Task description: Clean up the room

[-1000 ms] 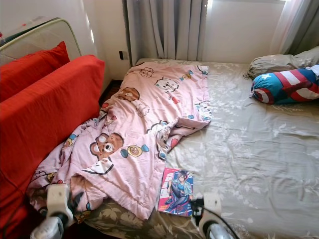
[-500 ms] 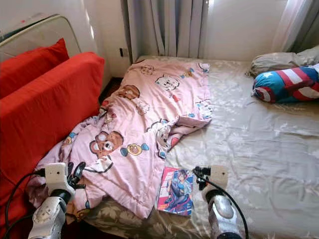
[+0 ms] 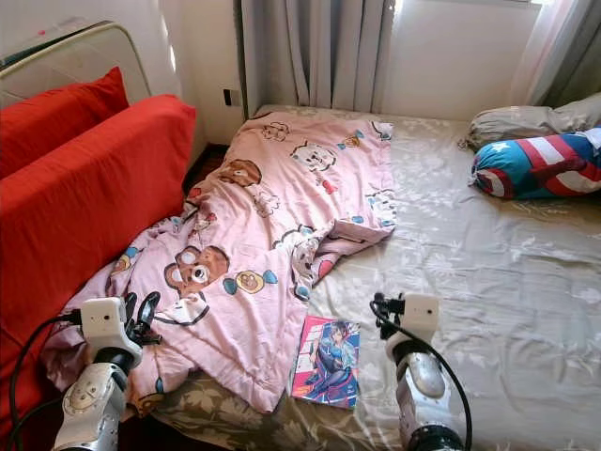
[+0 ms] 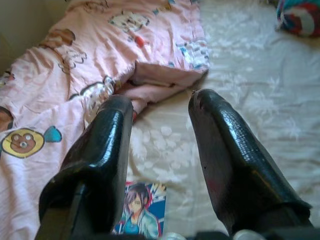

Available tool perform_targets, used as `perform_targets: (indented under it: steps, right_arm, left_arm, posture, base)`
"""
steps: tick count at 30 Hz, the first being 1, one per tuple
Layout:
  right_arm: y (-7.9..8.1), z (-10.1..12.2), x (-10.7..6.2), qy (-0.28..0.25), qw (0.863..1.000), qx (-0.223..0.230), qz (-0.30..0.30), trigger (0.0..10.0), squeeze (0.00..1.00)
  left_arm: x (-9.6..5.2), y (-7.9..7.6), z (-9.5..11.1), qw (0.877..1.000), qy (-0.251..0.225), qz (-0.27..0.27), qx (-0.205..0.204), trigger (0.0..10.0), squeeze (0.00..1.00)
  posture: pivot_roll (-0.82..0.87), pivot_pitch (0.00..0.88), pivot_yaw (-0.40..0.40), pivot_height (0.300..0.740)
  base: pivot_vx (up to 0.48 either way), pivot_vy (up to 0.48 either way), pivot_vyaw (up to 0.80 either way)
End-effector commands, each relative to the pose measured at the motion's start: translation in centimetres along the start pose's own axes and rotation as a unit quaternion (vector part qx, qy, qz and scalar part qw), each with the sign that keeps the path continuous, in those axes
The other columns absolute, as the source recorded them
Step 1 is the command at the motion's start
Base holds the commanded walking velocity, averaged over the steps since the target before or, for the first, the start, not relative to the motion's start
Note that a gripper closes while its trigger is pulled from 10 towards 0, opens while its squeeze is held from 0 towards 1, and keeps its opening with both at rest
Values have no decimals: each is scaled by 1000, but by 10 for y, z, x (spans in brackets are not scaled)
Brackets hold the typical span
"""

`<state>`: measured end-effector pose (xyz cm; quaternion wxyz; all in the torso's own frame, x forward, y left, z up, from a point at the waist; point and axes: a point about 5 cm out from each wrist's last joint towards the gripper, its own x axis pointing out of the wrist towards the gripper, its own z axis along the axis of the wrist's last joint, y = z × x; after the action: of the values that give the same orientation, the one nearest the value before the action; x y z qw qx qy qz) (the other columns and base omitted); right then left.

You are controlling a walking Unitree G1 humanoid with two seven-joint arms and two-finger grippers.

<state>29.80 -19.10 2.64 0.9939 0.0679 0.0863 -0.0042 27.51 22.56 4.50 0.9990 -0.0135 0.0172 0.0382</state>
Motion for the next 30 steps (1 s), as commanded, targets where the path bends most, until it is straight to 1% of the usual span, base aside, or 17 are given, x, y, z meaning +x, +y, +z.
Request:
perform_targets:
  steps: [1,5,9,10,12,14,15,17,19,22,25,30]
  right_arm:
    - [-2,7,2,-13,1000,-5,-4,10000,0]
    - [-6,7,2,-14,1000,1,-21,10000,0]
    - [-8,7,-1,-24,999,5,-26,10000,0]
    - [-9,7,-3,-28,999,4,-25,10000,0]
    - [-10,5,-7,-34,999,-13,-21,10000,0]
    - [-13,2,-11,-31,999,-15,-27,10000,0]
    - [-18,0,-16,-32,999,-14,-36,10000,0]
    - [-20,-1,-21,-38,999,-14,-35,10000,0]
    - [-20,-1,-24,-38,999,-14,-33,10000,0]
    - [-20,-3,-26,-35,999,-27,-30,10000,0]
    - [-24,4,-21,-43,998,-18,-47,10000,0]
    - [-26,7,-21,-44,998,-22,-51,10000,0]
  left_arm:
    - [2,1,5,1000,-6,3,-6,10000,0]
    - [6,1,9,1000,-11,-1,-4,10000,0]
    - [4,2,7,1000,-10,-1,-2,10000,0]
    - [3,2,7,1000,-10,-2,-1,10000,0]
    - [-1,1,7,1000,-8,-9,4,10000,0]
    - [-4,2,6,1000,-9,-10,5,10000,0]
    - [-9,3,6,1000,-13,-13,12,10000,0]
    - [-14,4,6,1000,-15,-14,15,10000,0]
    - [-14,4,6,1000,-15,-16,17,10000,0]
    - [-11,4,9,1000,-19,-16,17,10000,0]
    - [-6,4,16,999,-29,-11,10,10000,0]
    - [-7,4,15,1000,-26,-8,9,10000,0]
  posture:
    - [21,0,-43,740]
    - [12,0,-30,740]
    - [7,0,-25,740]
    - [7,0,-23,740]
    - [6,0,-22,740]
    - [2,0,-23,740]
    - [3,0,-24,740]
    - [11,0,-31,740]
    - [19,0,-36,740]
    - [22,0,-43,740]
    - [8,0,-40,740]
    - [-1,0,-29,740]
  base:
    - [0,0,0]
    - [0,0,0]
    - [0,0,0]
    - [0,0,0]
    - [0,0,0]
    - [0,0,0]
    - [0,0,0]
    - [0,0,0]
    - [0,0,0]
    - [0,0,0]
    - [0,0,0]
    - [0,0,0]
